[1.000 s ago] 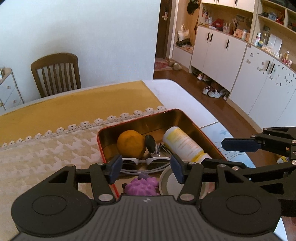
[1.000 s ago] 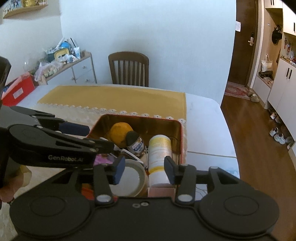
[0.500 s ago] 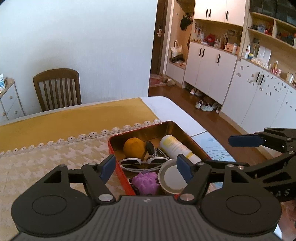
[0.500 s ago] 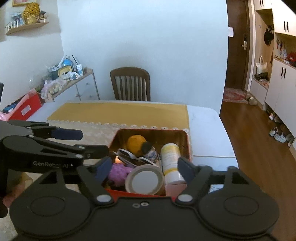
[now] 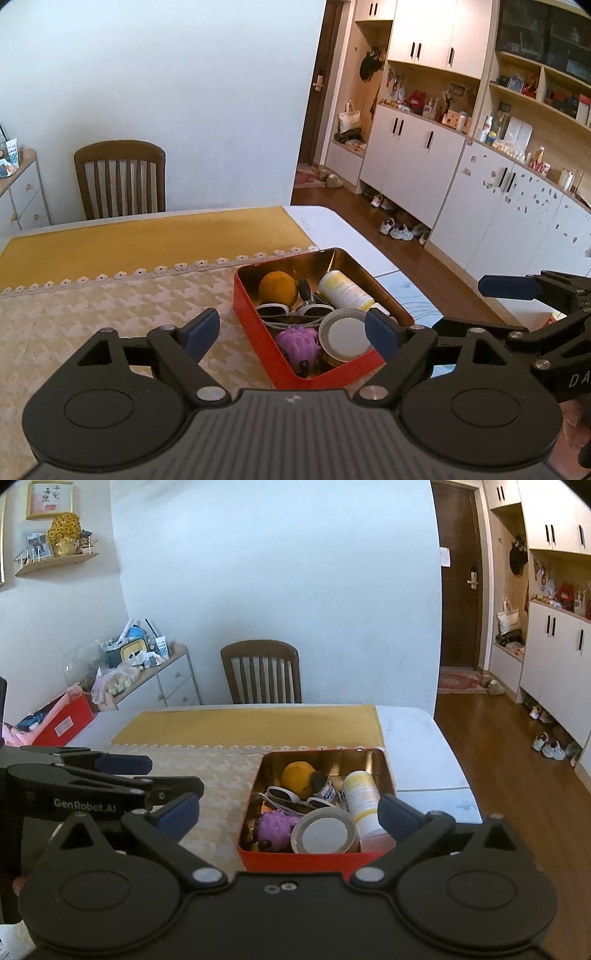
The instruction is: Organize rigid objects
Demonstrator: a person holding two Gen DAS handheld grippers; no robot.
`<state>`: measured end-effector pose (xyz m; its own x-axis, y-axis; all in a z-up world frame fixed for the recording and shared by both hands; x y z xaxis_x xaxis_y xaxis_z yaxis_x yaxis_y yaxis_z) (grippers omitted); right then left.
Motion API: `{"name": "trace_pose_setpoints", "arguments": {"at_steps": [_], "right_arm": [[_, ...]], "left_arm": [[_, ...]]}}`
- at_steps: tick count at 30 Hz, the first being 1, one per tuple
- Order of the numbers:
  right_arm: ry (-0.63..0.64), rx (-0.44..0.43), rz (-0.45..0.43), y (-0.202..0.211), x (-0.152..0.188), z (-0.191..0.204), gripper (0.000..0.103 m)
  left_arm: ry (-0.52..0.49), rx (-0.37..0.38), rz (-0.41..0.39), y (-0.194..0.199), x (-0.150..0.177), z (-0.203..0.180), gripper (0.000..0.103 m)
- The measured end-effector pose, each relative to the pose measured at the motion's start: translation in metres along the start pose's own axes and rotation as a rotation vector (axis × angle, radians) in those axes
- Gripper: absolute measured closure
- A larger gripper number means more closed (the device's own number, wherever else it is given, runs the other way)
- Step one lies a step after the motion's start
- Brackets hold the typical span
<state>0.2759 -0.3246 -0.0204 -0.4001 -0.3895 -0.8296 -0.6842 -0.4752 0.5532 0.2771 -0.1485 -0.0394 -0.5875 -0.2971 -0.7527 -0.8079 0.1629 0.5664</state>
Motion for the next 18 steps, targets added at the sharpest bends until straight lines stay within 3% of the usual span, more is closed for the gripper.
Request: {"name": "trace_pose_setpoints", "arguments": {"at_steps": [3,18], "right_arm": [[-0.012,0.006,-0.008,0.008,0.001,0.005,0.000],[-0.045,0.041,-0.031,0.033,0.003,0.022,0.000]], "left_arm": [[-0.009,0.014,-0.020,0.012,0.002,0.000,0.001],[-0.015,0.055,-0.029,0.038,0.008,-0.002,0.001]]}}
Point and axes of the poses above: each gripper's, at about its wrist camera, not at the fingertips, and y roughly against the way its jaws point, z to its left, x to its underside, the point moved 4 cm from there along -y, roughly the way its jaws point, and after that the axes turned 13 degrees about y, right-handed, at the moved point
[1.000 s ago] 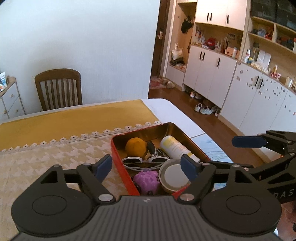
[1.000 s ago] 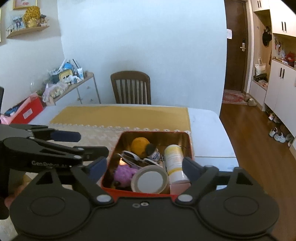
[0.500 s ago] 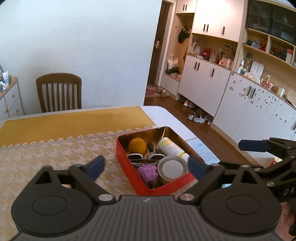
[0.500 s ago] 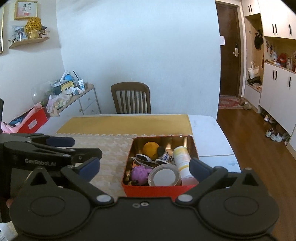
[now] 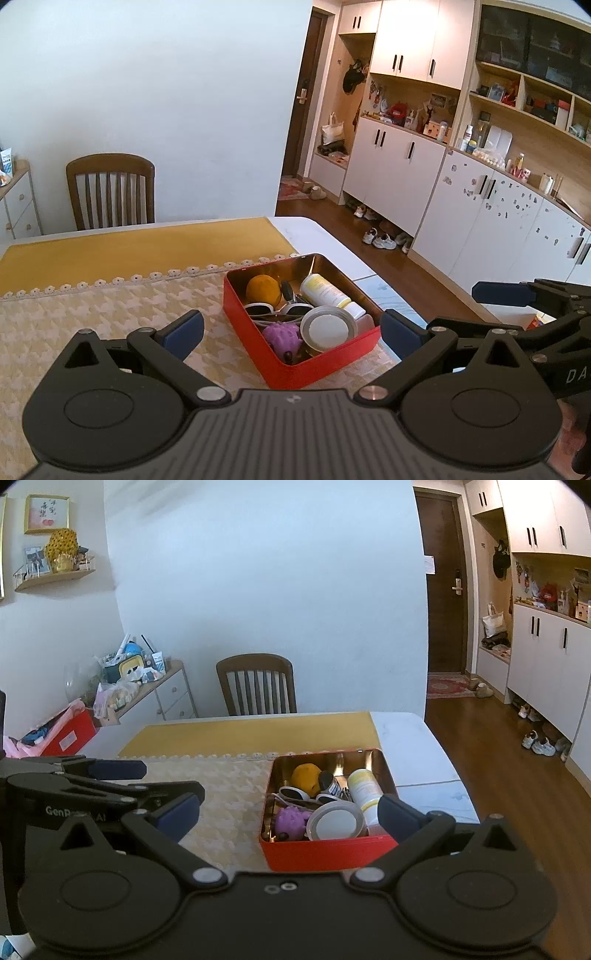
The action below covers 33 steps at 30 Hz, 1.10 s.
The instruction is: Organize rigid objects
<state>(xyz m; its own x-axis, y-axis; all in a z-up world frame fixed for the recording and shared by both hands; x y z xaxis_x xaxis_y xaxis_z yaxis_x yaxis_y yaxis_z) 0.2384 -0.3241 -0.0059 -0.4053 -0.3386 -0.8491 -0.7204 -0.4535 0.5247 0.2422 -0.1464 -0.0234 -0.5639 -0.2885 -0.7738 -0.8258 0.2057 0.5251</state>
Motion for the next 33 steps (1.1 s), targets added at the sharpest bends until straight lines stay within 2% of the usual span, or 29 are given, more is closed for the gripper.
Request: {"name": "trace_pose_setpoints", "arguments": {"at_steps": [21,33], "right_arm": [[-0.024,0.021,0.016,-0.0003,0.0028,0.0033,0.000],[-0.037,0.019,0.011,-0.0019,0.0023,0.0045,0.000]], "left_arm": [[-0.002,0.000,-0.009,0.0001,-0.0012,0.0018,0.001],[-0.010,-0.027,-0.016,-0.0016,-0.0035,0.0072,0.001]]}}
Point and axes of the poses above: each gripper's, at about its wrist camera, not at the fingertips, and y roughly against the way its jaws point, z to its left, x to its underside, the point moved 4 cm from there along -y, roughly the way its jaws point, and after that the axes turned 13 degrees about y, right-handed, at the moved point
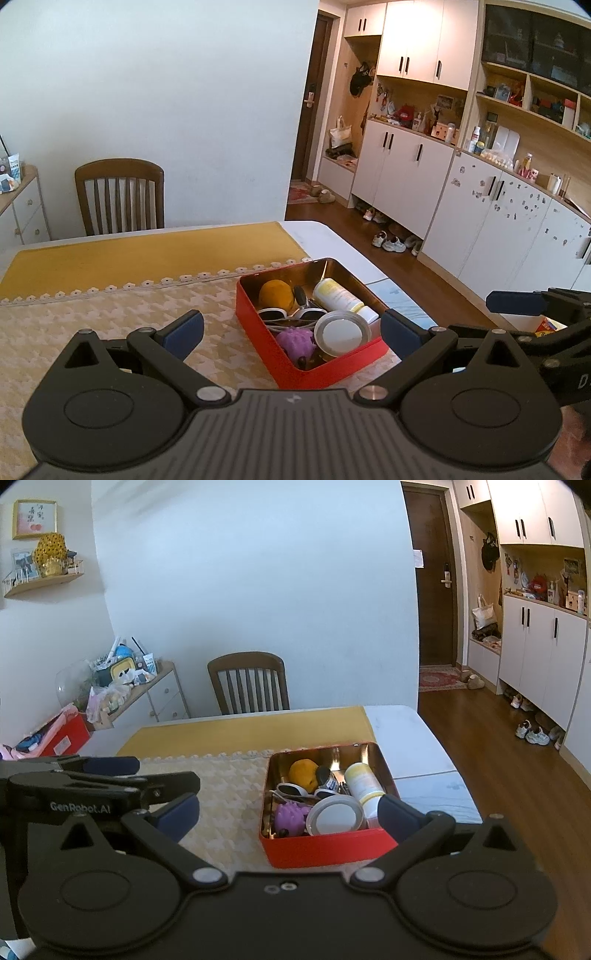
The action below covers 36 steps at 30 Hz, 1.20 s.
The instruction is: Organize rigid objects
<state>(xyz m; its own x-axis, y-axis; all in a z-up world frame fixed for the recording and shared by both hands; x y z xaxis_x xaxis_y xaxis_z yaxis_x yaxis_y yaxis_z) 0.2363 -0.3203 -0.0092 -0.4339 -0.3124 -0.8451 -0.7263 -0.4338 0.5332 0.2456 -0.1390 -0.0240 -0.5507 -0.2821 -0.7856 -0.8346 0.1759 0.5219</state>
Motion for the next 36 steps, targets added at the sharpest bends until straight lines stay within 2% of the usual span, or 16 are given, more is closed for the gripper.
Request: {"name": "trace_pose_setpoints", "arguments": {"at_steps": [36], "right_arm": [[-0.036,0.032,0.012,-0.001,0.003,0.013,0.000]], "left_arm": [[-0.002,-0.019,-0.002,0.002,-0.001,0.012,0.001]]}}
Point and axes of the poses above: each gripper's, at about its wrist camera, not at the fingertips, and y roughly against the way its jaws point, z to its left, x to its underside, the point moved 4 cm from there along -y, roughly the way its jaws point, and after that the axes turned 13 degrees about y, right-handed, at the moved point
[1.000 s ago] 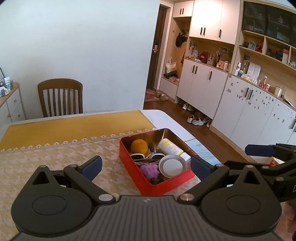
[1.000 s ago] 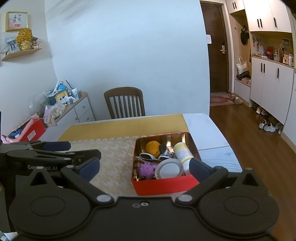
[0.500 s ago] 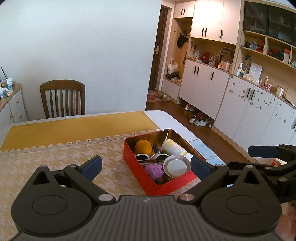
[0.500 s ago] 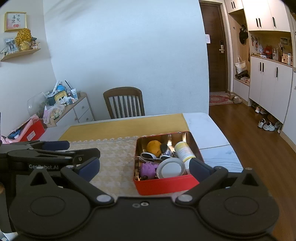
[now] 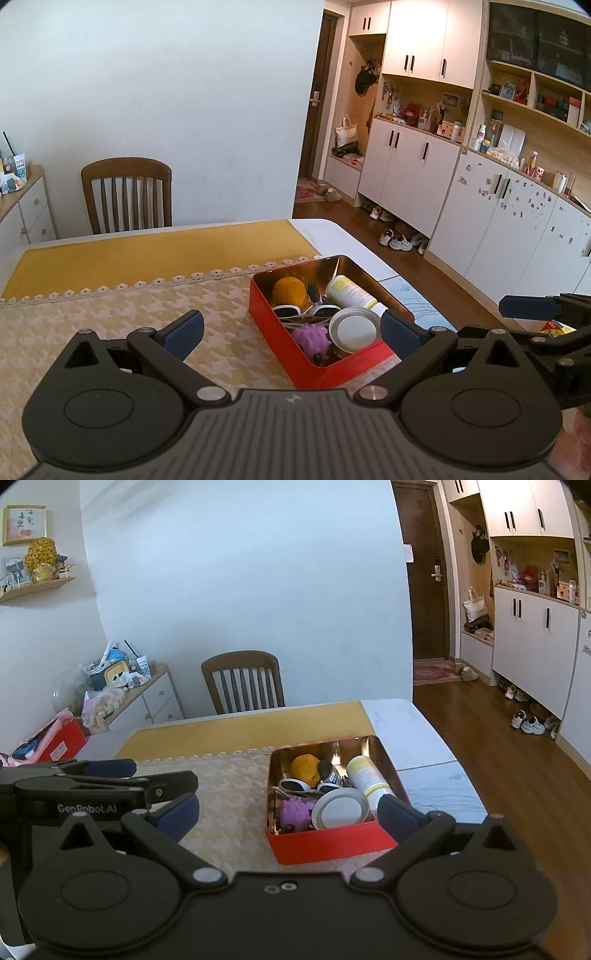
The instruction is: Organize rigid objects
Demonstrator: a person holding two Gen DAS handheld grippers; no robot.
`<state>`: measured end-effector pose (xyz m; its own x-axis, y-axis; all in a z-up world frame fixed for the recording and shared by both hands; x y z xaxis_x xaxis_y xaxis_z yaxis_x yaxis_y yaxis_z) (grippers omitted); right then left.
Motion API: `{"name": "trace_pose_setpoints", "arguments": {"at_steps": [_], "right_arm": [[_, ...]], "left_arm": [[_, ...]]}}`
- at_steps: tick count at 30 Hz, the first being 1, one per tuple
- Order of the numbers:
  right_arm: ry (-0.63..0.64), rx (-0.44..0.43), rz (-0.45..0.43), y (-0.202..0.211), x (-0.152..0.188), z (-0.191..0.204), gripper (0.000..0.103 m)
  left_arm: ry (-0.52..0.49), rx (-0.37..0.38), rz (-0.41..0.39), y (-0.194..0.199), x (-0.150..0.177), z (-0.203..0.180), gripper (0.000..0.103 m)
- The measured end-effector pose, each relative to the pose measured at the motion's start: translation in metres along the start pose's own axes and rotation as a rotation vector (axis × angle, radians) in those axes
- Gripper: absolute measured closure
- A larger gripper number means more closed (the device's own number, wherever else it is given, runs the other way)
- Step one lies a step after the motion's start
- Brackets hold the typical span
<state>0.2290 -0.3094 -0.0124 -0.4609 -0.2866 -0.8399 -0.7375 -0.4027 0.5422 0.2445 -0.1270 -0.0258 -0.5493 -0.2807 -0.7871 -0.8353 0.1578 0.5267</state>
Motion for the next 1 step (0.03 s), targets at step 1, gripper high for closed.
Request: {"name": "trace_pose_setpoints", "arguments": {"at_steps": [1], "right_arm": [[-0.001,0.002,0.001,0.0000,0.0002,0.0003,0.000]], "left_arm": [[0.001,0.001,0.002,-0.0006,0.0001,0.0001,0.001]]}}
Point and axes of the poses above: each gripper's, at about its wrist camera, not at the fingertips, and y roughly against the way its jaws point, z to its left, x to its underside, the point moved 4 cm from there along -y, roughly the way its jaws point, and after that the axes turned 13 degrees about y, right-handed, at the moved point
